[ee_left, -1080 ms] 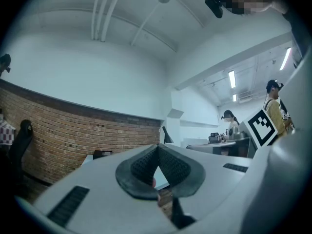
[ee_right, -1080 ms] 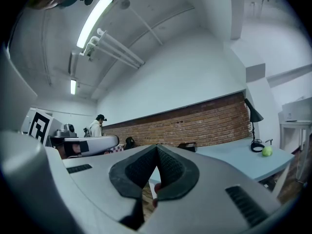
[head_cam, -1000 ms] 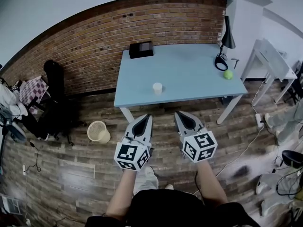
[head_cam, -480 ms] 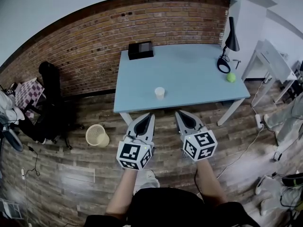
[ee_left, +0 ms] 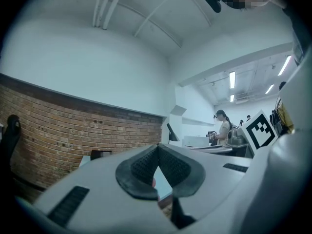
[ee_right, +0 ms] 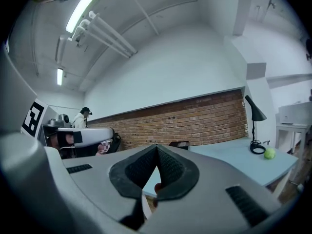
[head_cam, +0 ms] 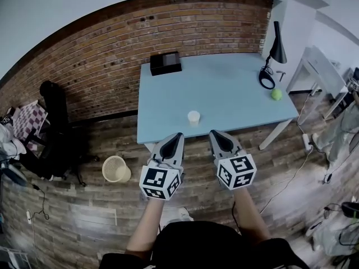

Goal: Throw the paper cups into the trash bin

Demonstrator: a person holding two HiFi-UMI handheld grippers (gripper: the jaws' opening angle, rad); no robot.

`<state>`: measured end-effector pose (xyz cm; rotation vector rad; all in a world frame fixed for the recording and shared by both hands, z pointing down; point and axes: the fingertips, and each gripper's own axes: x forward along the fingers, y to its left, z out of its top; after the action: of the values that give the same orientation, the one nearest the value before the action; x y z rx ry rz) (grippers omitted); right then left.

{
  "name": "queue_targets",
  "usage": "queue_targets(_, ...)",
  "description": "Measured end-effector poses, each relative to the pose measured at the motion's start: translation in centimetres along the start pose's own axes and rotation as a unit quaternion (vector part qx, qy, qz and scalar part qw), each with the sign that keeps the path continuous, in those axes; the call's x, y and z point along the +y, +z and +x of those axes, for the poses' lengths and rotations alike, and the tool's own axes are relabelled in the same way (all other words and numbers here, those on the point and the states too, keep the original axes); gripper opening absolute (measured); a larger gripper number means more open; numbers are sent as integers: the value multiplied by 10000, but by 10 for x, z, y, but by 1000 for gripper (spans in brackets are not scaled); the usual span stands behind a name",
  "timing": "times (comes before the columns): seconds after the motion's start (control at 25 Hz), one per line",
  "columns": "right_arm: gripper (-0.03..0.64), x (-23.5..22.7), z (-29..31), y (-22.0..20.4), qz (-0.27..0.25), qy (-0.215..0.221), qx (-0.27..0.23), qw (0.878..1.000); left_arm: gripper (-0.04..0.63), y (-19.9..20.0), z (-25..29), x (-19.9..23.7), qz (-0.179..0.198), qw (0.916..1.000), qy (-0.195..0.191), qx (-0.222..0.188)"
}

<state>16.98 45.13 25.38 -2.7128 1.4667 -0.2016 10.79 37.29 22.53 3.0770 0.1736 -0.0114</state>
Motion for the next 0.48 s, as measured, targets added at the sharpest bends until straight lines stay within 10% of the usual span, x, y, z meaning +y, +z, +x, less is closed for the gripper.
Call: queue_targets(0.48, 3, 12, 57, 0, 65, -328, -8, 9994, 3, -7, 11, 72, -188, 9996, -208, -7)
